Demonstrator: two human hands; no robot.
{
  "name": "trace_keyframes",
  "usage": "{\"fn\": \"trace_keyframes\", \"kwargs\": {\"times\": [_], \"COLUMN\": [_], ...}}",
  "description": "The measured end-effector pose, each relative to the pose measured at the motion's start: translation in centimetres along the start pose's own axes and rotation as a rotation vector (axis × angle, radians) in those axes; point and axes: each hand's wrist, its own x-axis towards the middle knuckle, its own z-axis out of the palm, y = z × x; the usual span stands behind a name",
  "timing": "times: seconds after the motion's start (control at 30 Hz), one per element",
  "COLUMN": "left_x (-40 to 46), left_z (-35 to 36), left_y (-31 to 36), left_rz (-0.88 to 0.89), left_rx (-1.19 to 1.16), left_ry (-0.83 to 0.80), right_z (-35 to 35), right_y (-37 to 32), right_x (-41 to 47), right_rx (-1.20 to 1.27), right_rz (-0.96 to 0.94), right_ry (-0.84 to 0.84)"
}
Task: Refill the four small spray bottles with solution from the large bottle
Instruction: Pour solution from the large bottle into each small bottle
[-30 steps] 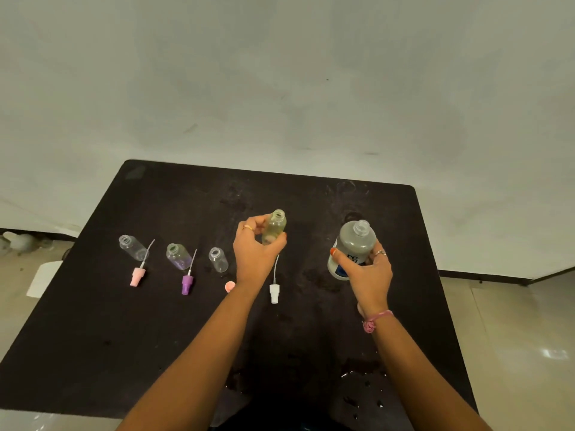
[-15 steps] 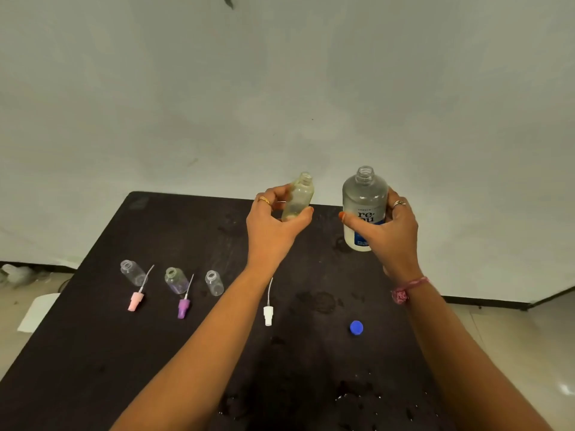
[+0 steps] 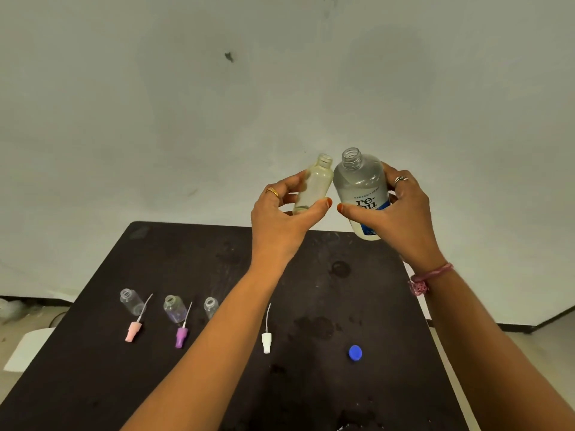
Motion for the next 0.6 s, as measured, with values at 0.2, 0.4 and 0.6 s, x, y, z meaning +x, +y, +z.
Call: {"fn": "trace_keyframes", "kwargs": {"times": [0.2, 0.4, 0.6], "left_x": [0.1, 0.4, 0.3], "left_z": [-0.2, -0.7, -0.7], "left_y": [1.4, 2.1, 2.5], "left_rz": [0.002, 0.017, 0.027], "left_rx": [-0.060, -0.080, -0.091], "left_ry": [-0.001, 0.005, -0.002], "right_z": [-1.3, -1.9, -2.5], "right_y": [-1.8, -2.9, -3.3], "right_x": [0.9, 1.6, 2.3], "right_rx": [-0.073, -0.147, -0.236], "right_rz": [-0.087, -0.153, -0.201], "right_ry": [-0.004, -0.003, 0.000]}}
